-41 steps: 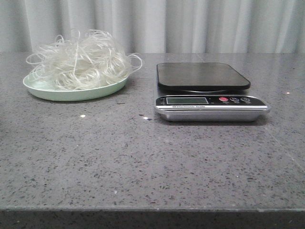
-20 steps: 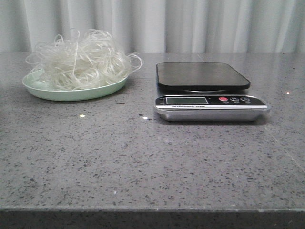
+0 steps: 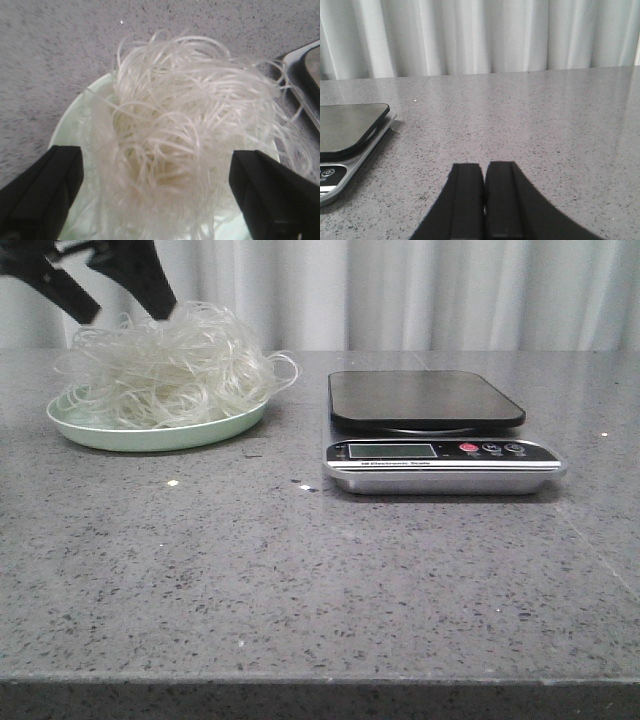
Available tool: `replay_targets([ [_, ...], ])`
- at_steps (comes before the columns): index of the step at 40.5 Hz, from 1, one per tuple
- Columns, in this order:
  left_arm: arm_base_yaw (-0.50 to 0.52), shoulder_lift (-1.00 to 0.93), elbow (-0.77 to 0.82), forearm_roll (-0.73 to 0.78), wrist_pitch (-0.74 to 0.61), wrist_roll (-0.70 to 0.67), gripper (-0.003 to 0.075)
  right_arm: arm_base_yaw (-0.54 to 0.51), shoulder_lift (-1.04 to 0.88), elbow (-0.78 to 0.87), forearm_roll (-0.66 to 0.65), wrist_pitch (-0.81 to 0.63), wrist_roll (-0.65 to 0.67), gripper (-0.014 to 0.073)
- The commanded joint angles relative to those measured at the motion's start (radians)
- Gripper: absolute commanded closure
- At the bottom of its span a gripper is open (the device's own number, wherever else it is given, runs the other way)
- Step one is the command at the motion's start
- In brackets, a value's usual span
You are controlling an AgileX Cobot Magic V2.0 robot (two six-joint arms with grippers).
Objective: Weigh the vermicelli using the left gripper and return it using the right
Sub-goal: 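Lower the left gripper into the vermicelli pile and close on it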
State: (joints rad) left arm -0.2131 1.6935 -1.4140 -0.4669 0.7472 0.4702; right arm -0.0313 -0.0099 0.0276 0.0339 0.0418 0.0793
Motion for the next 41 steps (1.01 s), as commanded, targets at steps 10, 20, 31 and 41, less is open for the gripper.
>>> replay_targets([
  [10,-0.007,0.093,-0.048,-0.078,-0.034,0.008,0.0079,-0.004,-0.017,-0.008,-0.002,-0.082,0.002,0.0442],
  [20,-0.007,0.123,-0.048,-0.086,-0.011,0.008,0.0137,-0.004,-0.017,-0.008,-0.002,-0.082,0.002,0.0442],
  [31,-0.007,0.123,-0.05,-0.086,-0.015,0.008,0.0477,-0.004,-0.017,-0.008,-0.002,-0.082,0.002,0.0442],
  [41,-0.007,0.115,-0.065,-0.086,-0.016,0.008,0.0574,-0.004,-0.017,-0.008,-0.002,-0.081,0.002,0.0442],
])
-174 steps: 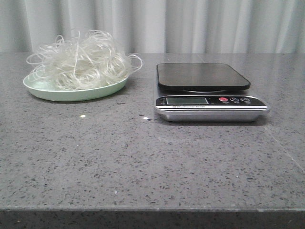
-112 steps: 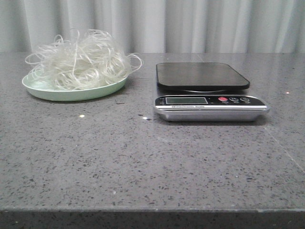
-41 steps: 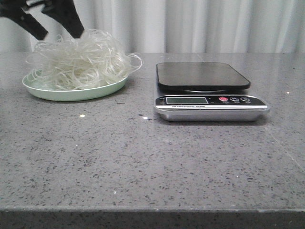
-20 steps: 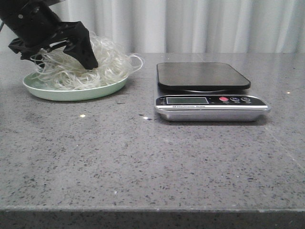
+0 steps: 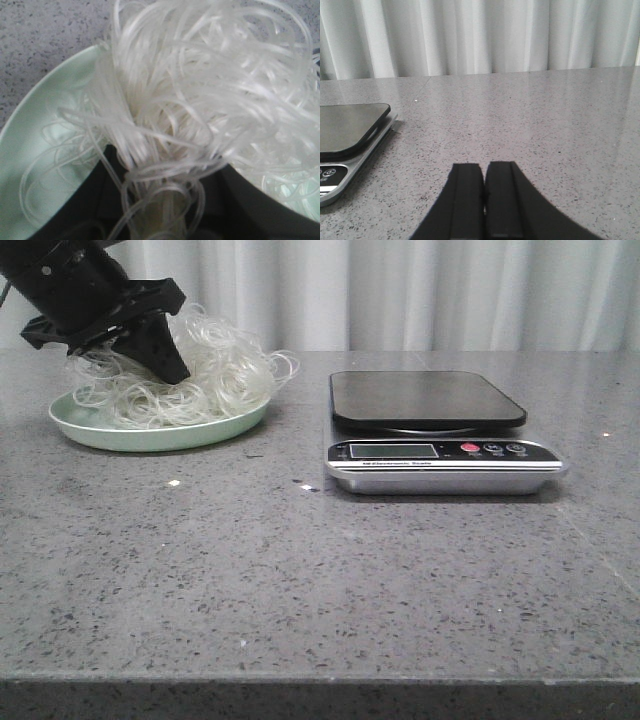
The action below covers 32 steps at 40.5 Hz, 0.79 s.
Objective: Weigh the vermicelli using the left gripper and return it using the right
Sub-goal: 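Lower the left gripper into the vermicelli pile and close on it, then lift the vermicelli with the left gripper and carry it over the scale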
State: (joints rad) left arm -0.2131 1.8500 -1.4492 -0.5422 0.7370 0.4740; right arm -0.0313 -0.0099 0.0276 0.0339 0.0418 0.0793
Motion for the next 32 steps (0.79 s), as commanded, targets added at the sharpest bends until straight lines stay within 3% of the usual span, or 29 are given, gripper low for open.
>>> replay_targets([
  [1,-0.007,-0.044,-0.036,-0.011,-0.003,0.004,0.0575,-0.004,-0.017,-0.008,-0.002,-0.081,0.002,0.0442],
  [23,-0.007,-0.212,-0.201,-0.019,0.038,0.004,0.0575,-0.004,-0.017,-0.008,-0.002,-0.081,0.002,0.0442],
  [32,-0.052,-0.263,-0.289,-0.105,0.04,0.004,0.0575,-0.004,-0.017,-0.008,-0.002,-0.081,0.002,0.0442],
])
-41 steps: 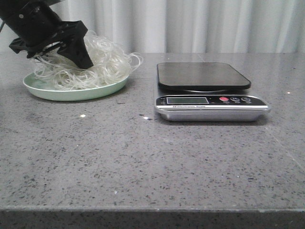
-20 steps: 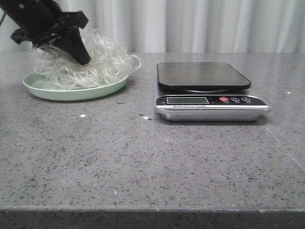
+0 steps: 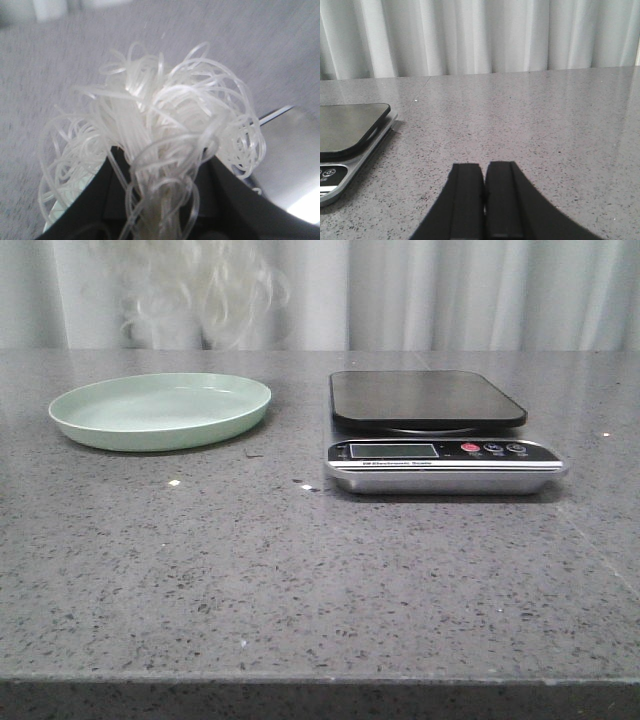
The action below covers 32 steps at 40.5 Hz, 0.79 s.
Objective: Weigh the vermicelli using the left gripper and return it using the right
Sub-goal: 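Lift the vermicelli with the left gripper and carry it over the scale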
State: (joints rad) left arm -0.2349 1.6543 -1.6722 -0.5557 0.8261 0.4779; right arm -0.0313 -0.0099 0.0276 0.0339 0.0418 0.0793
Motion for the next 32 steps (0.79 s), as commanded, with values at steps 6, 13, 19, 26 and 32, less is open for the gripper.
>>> replay_targets([
  [6,-0.116,-0.068,-0.115,-0.108,-0.067,0.0,0.0575,-0.004,-0.017,-0.008,-0.002,-0.081,0.002,0.0442],
  [13,-0.247,-0.054,-0.119,-0.108,-0.152,0.012,0.0575,-0.004,-0.017,-0.008,-0.002,-0.081,0.002,0.0442],
  [19,-0.328,-0.005,-0.119,-0.105,-0.16,0.025,0.0575,-0.004,-0.017,-0.008,-0.002,-0.081,0.002,0.0442],
  [26,-0.372,0.064,-0.119,-0.102,-0.145,0.025,0.0575,-0.004,-0.017,-0.008,-0.002,-0.081,0.002,0.0442],
  [32,-0.381,0.119,-0.119,-0.099,-0.13,0.025,0.0575,-0.004,-0.017,-0.008,-0.002,-0.081,0.002,0.0442],
])
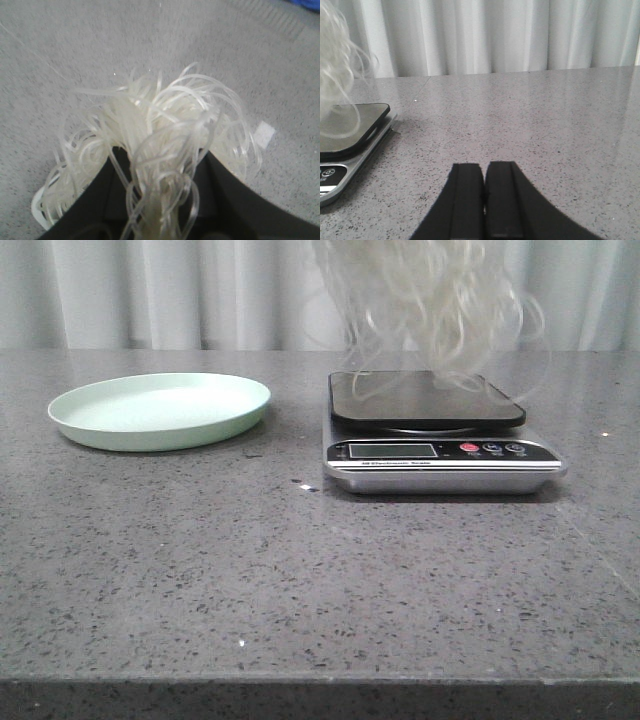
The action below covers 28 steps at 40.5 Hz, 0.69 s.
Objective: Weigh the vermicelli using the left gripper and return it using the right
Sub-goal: 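Lift the vermicelli with the left gripper and carry it over the scale, then lower the vermicelli onto the scale pan and open the left gripper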
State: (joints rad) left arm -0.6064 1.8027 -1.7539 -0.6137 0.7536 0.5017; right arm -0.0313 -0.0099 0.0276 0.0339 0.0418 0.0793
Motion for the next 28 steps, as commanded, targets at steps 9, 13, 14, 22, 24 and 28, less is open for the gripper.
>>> replay_targets([
  [9,-0.009,0.046,-0.038,-0.041,-0.008,0.001,0.0575,-0.004,-0.017,-0.008,-0.002,-0.081,0.002,0.0442],
  [13,-0.009,0.072,-0.038,-0.035,0.011,0.001,0.0575,-0.004,-0.017,-0.008,-0.002,-0.081,0.002,0.0442],
  [14,-0.009,0.078,-0.038,-0.032,0.013,0.001,0.0575,-0.004,-0.017,-0.008,-0.002,-0.081,0.002,0.0442],
  [22,-0.009,0.1,-0.038,-0.026,0.035,0.001,0.057,-0.004,-0.017,-0.008,-0.002,-0.081,0.002,0.0442],
  [24,-0.009,0.1,-0.038,-0.026,0.035,0.001,0.0564,-0.004,-0.017,-0.008,-0.002,-0.081,0.002,0.0442],
  [28,-0.009,0.1,-0.04,-0.026,0.035,0.001,0.0526,-0.004,-0.017,-0.008,-0.002,-0.081,0.002,0.0442],
])
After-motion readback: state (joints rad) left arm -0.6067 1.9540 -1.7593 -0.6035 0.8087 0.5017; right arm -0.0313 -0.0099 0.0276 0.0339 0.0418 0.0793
